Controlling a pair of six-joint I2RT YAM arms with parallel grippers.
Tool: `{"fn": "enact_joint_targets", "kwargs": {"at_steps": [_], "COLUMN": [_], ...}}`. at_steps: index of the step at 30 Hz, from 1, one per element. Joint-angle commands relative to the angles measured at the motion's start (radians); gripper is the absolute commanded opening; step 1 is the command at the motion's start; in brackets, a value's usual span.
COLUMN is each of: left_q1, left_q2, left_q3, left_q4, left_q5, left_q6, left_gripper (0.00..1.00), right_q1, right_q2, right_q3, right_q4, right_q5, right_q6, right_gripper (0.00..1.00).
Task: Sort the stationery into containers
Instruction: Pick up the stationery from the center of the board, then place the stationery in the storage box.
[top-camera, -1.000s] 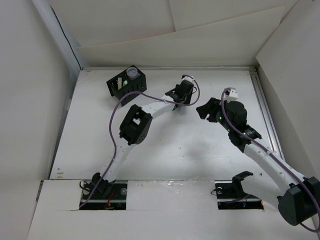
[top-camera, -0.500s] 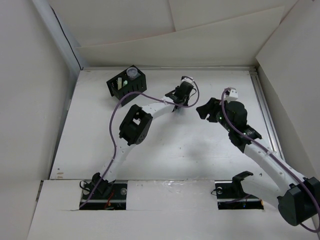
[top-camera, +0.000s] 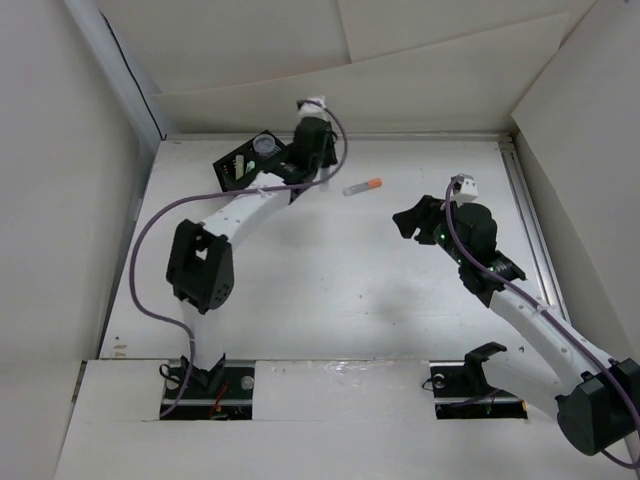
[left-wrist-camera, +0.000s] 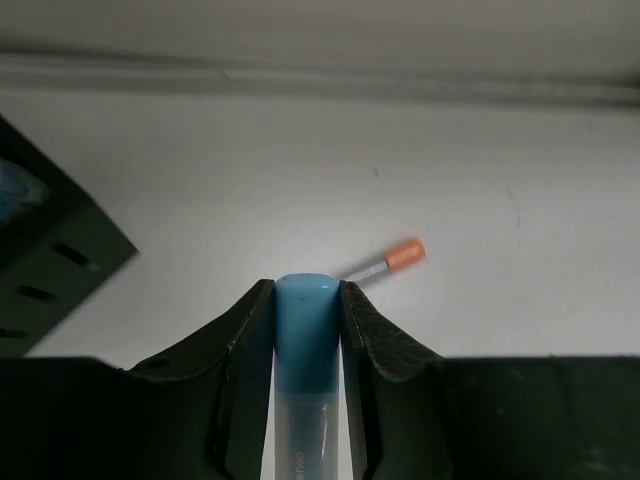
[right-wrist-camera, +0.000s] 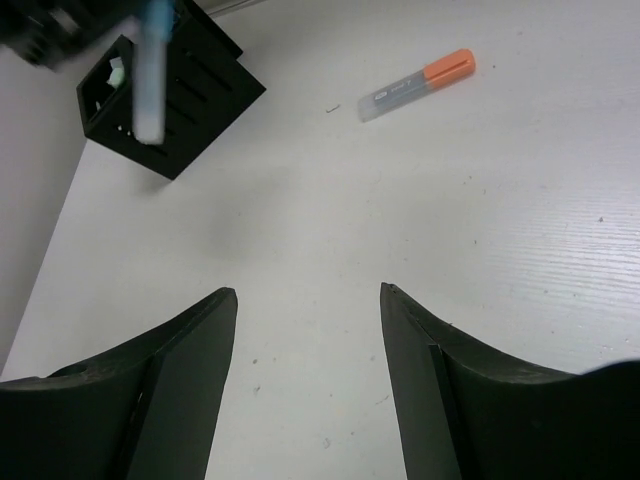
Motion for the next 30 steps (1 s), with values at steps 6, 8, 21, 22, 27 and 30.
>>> {"fn": "enact_joint_targets", "kwargs": {"at_steps": [6,8,21,22,27,30], "left_q1": [0.295,0.341,0.398,0.398,0.407,0.407], "left_q2": [-0.143,-0.12,0.079,0.096,0.144,0.153], "left_q3": [-0.009,0.015,0.17,0.185,0.207,0.207], "left_q4": [0.105,0.105,0.127,0.127,0.127,0.136], "left_q5": [-0.132,-0.144,-0.432,-0.446,-0.489,-0.498], "left_q6": [-0.116,-0.127,0.097,0.108,0.143,0.152], "left_gripper": [0.12,0.12,0.15,0.15,0.15,0.15], "right_q1": [-0.005,-0.005,-0.005,-0.005,-0.005,-0.005], "right_q2": [-0.009,-0.009,-0.009,-0.009,-0.009,0.0], "right_q3": [-0.006,-0.006,-0.006,-0.006,-0.006,-0.006], "right_q4": [0.055,0.055,0.055,0.055,0.064,0.064], "right_q5": [-0.021,-0.031,-0.061,-0.061,-0.061,-0.061], "right_q6": [0.006,0.006,0.006,0.006,0.006,0.006], "right_gripper": [0.65,0.65,0.65,0.65,0.65,0.65]}}
